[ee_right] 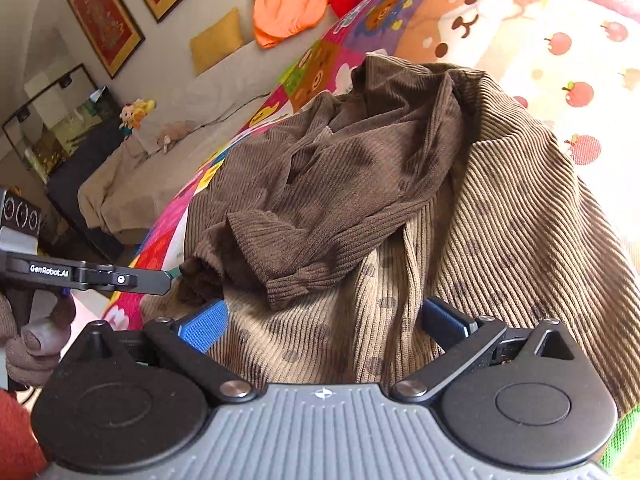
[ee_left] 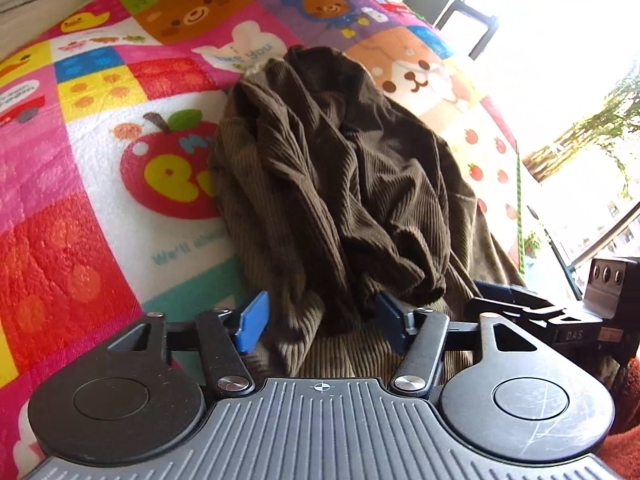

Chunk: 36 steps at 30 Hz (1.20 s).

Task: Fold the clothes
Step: 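Grasp a sleeve cuff with the right gripper and lift it up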

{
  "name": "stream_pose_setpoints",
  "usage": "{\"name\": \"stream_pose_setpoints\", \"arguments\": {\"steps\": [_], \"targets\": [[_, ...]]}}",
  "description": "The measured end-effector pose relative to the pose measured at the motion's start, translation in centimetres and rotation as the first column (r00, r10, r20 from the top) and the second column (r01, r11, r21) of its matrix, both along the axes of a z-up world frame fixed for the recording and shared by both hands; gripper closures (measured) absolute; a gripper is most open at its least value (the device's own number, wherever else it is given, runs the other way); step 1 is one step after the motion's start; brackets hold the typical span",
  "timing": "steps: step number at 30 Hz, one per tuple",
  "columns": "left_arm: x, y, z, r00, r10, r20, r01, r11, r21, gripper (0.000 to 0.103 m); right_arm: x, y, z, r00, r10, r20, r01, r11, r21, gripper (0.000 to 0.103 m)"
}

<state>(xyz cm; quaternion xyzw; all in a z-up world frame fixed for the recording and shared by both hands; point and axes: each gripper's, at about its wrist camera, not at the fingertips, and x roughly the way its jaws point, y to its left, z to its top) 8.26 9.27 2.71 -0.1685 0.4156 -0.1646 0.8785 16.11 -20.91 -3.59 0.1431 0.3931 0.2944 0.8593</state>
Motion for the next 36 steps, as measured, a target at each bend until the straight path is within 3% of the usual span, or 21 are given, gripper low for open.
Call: {"name": "stream_pose_setpoints", "arguments": {"steps": [3, 6, 10, 12, 14, 16, 18, 20, 22, 25, 29, 33, 36], "targets": [[1.6, 0.1, 0.6, 0.999, 0.044, 0.026, -0.043, 0.998, -0.048, 0.015, 1.1, 0.0, 0.3, 0.999, 0.004, -0.047, -0.003, 1.0, 0.017, 0.0], [3.4, -0.5, 0.6, 0.997, 0.073, 0.021, -0.071, 0.994, -0.086, 0.011, 1.7, 0.0, 1.0, 1.0, -0.001, -0.013, 0.001, 1.0, -0.003, 0.0], [5.9, -1.9, -0.3, 0.994, 0.11, 0.028, -0.11, 0.994, 0.002, 0.008, 2.9, 0.0, 3.5, 0.972, -0.086, 0.218, 0.12, 0.982, -0.147, 0.0], [6.7, -2.1, -0.9, 0.99, 0.13, 0.052, -0.133, 0.989, 0.058, 0.004, 4.8, -0.6, 4.0, 0.932, -0.148, 0.331, 0.231, 0.946, -0.228, 0.0], [7.1, -2.1, -1.2, 0.983, 0.161, 0.083, -0.169, 0.98, 0.103, 0.0, 7.3, -1.6, 3.8, 0.897, -0.219, 0.383, 0.335, 0.902, -0.271, 0.0], [7.4, -2.1, -1.5, 0.977, 0.182, 0.11, -0.197, 0.97, 0.144, 0.0, 9.7, -2.3, 3.2, 0.895, -0.253, 0.367, 0.364, 0.891, -0.272, 0.001], [7.8, -1.9, -2.0, 0.98, 0.175, 0.096, -0.187, 0.972, 0.14, 0.0, 11.7, -2.6, 2.2, 0.915, -0.252, 0.316, 0.337, 0.908, -0.25, 0.01], [8.3, -1.3, -2.8, 0.985, 0.167, 0.045, -0.17, 0.983, 0.072, 0.0, 12.7, -2.3, 1.1, 0.938, -0.236, 0.252, 0.295, 0.928, -0.227, 0.029], [8.3, -1.0, -2.9, 0.987, 0.157, 0.042, -0.158, 0.987, 0.028, 0.0, 13.3, -1.8, -0.2, 0.96, -0.213, 0.183, 0.248, 0.948, -0.2, 0.052], [8.1, -0.9, -2.9, 0.996, 0.086, 0.026, -0.085, 0.995, -0.044, 0.005, 12.3, -0.9, -0.7, 0.972, -0.168, 0.165, 0.199, 0.96, -0.197, 0.069], [6.6, -1.5, -2.6, 0.999, -0.027, 0.03, 0.029, 0.998, -0.062, 0.009, 9.3, -0.5, -0.4, 0.992, -0.073, 0.101, 0.091, 0.978, -0.186, 0.081], [3.6, -1.3, -2.0, 0.992, -0.119, 0.032, 0.122, 0.986, -0.111, 0.008, 5.7, -1.2, 0.3, 0.996, -0.001, 0.089, 0.022, 0.971, -0.237, 0.083], [2.5, -0.3, -1.8, 0.997, -0.065, 0.034, 0.067, 0.996, -0.061, 0.004, 3.1, -1.1, 1.9, 0.977, 0.026, 0.212, 0.059, 0.921, -0.384, 0.08]]}}
